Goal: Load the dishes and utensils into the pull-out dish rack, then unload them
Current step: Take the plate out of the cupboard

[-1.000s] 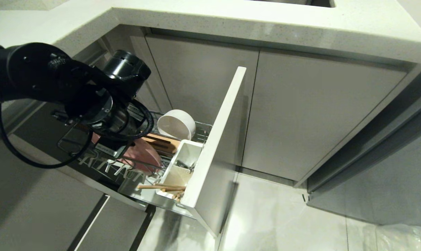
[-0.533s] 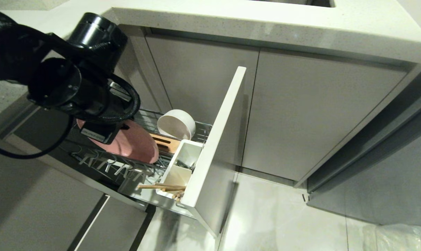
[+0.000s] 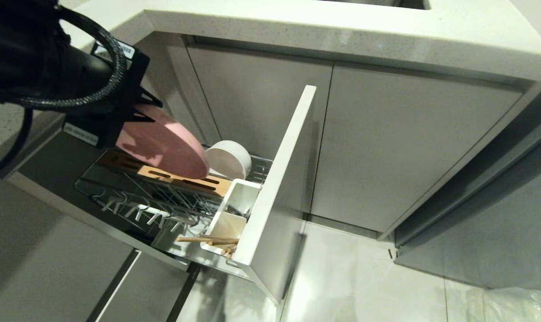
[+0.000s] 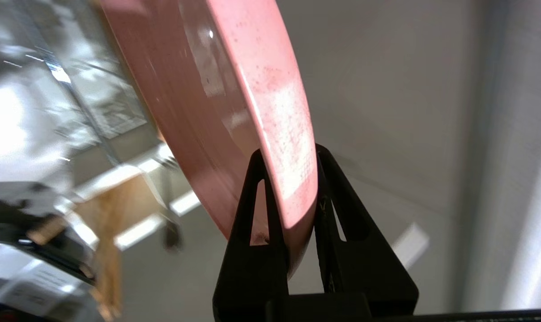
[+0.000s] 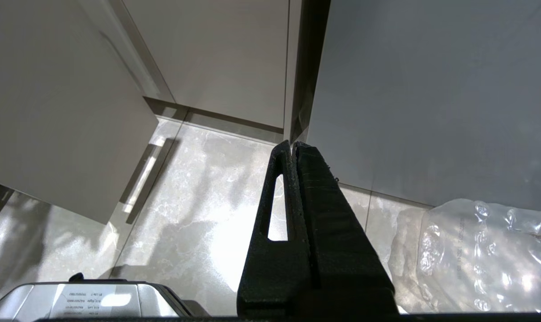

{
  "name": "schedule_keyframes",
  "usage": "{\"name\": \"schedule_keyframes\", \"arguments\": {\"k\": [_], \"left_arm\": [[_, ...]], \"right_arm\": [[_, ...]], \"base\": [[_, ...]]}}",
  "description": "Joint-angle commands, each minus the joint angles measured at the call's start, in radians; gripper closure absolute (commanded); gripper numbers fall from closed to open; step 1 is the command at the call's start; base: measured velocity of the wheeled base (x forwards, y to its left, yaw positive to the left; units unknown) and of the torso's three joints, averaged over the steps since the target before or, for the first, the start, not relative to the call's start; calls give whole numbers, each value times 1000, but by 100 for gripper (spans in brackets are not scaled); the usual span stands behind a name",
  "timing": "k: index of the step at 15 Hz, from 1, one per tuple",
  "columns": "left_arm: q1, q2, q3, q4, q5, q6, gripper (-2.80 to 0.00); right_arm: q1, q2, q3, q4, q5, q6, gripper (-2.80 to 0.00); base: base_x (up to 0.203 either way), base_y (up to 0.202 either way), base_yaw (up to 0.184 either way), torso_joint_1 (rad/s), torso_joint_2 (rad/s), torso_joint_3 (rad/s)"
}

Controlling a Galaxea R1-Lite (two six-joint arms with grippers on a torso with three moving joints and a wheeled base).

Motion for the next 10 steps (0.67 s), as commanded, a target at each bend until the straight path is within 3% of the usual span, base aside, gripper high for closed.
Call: {"name": "schedule_keyframes", "arguments": {"k": [1, 4, 6, 10], "left_arm": [[-63, -46, -38, 3, 3, 3, 0], [-182, -99, -115, 38, 6, 107, 0], [-225, -152, -118, 41, 5, 266, 0], [-234, -222, -118, 42, 24, 527, 0]], "right_arm": [[0, 1, 0, 0, 0, 0, 0], [0, 1, 0, 0, 0, 0, 0], [0, 1, 0, 0, 0, 0, 0], [0, 1, 0, 0, 0, 0, 0]], "base": [[0, 0, 0, 0, 0, 0], [0, 0, 0, 0, 0, 0], [0, 0, 0, 0, 0, 0], [0, 0, 0, 0, 0, 0]]}}
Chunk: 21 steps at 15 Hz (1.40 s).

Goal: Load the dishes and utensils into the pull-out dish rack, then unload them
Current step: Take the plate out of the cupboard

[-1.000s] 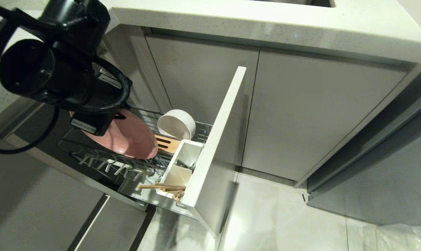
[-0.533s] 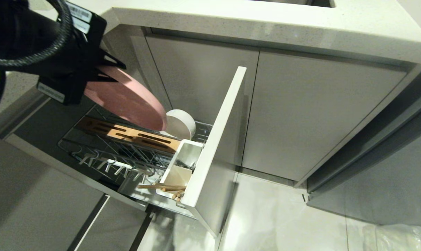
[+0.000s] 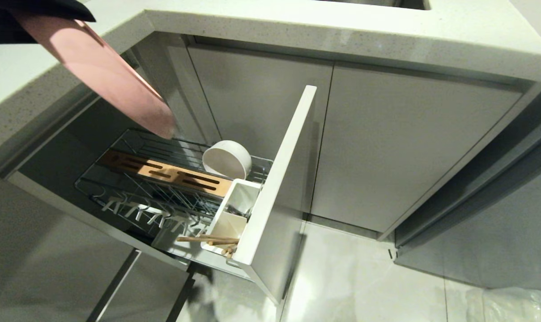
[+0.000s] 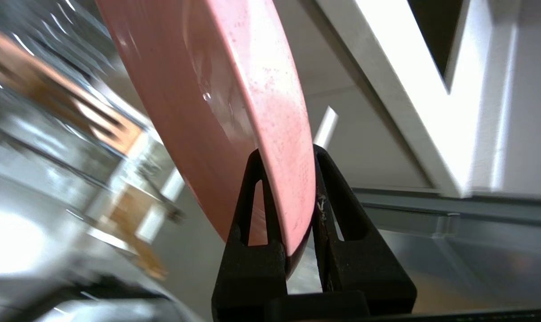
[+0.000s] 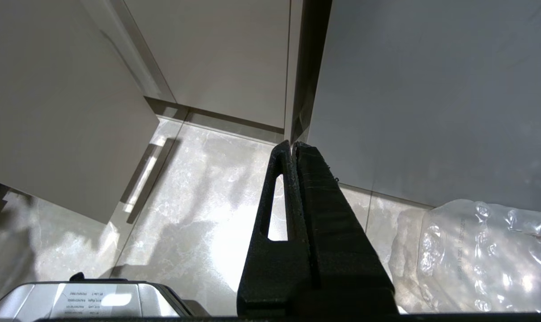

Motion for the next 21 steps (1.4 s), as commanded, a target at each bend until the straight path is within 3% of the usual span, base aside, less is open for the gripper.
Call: {"name": "schedule_keyframes", "arguments": {"k": [1, 4, 6, 8, 13, 17, 21], "left_arm": [[2, -39, 0, 5, 52, 96, 0], [31, -48, 1, 6, 236, 296, 0], [71, -66, 1, 5, 285, 406, 0], [126, -106, 1, -1, 291, 504, 0], [150, -144, 1, -16, 290, 525, 0], [299, -143, 1, -14, 290, 612, 0], [485, -129, 0, -8, 290, 794, 0]], "right_arm": [[0, 1, 0, 0, 0, 0, 0], [0, 1, 0, 0, 0, 0, 0], [0, 1, 0, 0, 0, 0, 0], [0, 1, 0, 0, 0, 0, 0], [0, 1, 0, 0, 0, 0, 0], [0, 1, 0, 0, 0, 0, 0], [0, 1, 0, 0, 0, 0, 0]], "base": [[0, 0, 0, 0, 0, 0], [0, 0, 0, 0, 0, 0], [0, 0, 0, 0, 0, 0], [0, 0, 0, 0, 0, 0], [0, 0, 0, 0, 0, 0], [0, 0, 0, 0, 0, 0], [0, 0, 0, 0, 0, 0]]}}
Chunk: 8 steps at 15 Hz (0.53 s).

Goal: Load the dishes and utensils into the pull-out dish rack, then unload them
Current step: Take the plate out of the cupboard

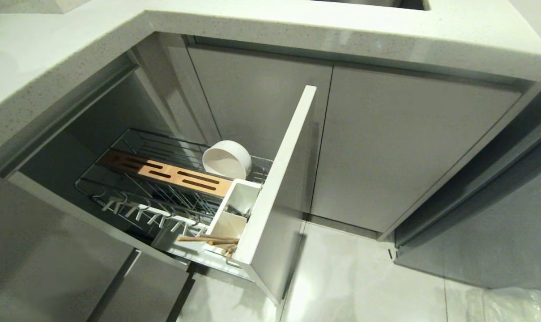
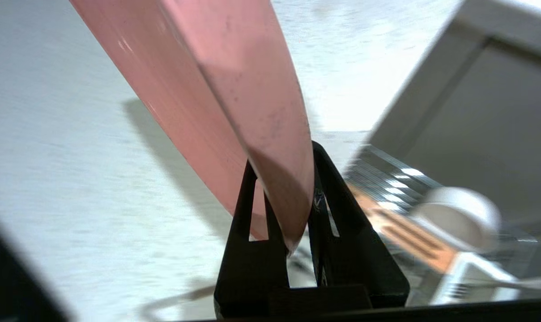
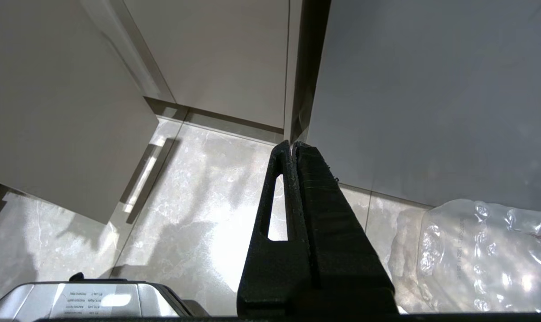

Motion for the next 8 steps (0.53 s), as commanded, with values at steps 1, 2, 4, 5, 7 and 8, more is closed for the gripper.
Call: {"name": "schedule_keyframes", "arguments": {"k": [1, 2, 4, 5, 7, 8], "left_arm": [[61, 15, -1, 4, 5, 37, 0], [86, 32, -1, 5, 6, 59, 0], [151, 77, -1, 6, 13, 85, 0], [185, 106, -1, 7, 24, 97, 0], [238, 167, -2, 18, 93, 126, 0], [255, 194, -2, 42, 130, 141, 0]], "right_arm": [[0, 1, 0, 0, 0, 0, 0], [0, 1, 0, 0, 0, 0, 0], [0, 1, 0, 0, 0, 0, 0], [0, 1, 0, 0, 0, 0, 0], [0, 1, 0, 0, 0, 0, 0], [0, 1, 0, 0, 0, 0, 0]], "base": [[0, 0, 0, 0, 0, 0], [0, 0, 0, 0, 0, 0], [0, 0, 0, 0, 0, 0], [0, 0, 0, 0, 0, 0], [0, 0, 0, 0, 0, 0], [0, 0, 0, 0, 0, 0]]}}
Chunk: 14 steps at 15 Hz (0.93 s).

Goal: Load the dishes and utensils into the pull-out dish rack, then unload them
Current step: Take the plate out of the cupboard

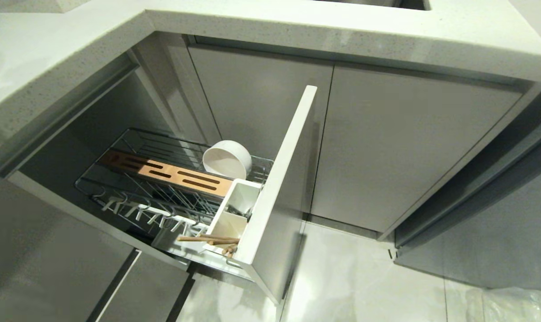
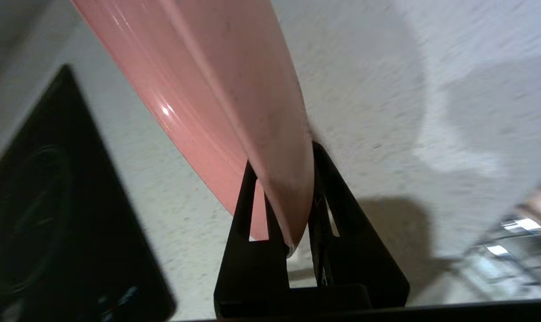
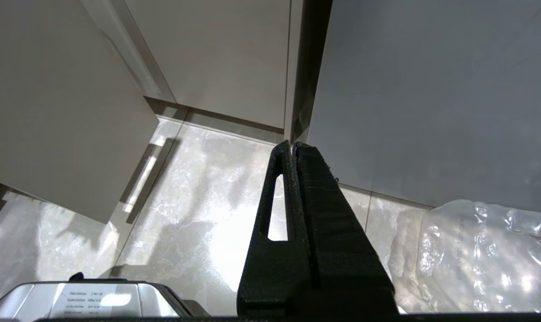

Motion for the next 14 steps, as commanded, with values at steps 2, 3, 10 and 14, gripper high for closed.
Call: {"name": "schedule_keyframes", "arguments": {"k": [2, 3, 10, 14], "left_arm": [[39, 88, -2, 83, 49, 16, 0], [56, 105, -2, 123, 66, 17, 0], [102, 137, -2, 280, 129, 19, 0], [102, 134, -2, 283, 131, 18, 0]], "right_arm": [[0, 1, 0, 0, 0, 0, 0], [0, 1, 0, 0, 0, 0, 0], [0, 1, 0, 0, 0, 0, 0], [0, 1, 0, 0, 0, 0, 0]], "base": [[0, 0, 0, 0, 0, 0], [0, 0, 0, 0, 0, 0], [0, 0, 0, 0, 0, 0], [0, 0, 0, 0, 0, 0]]}}
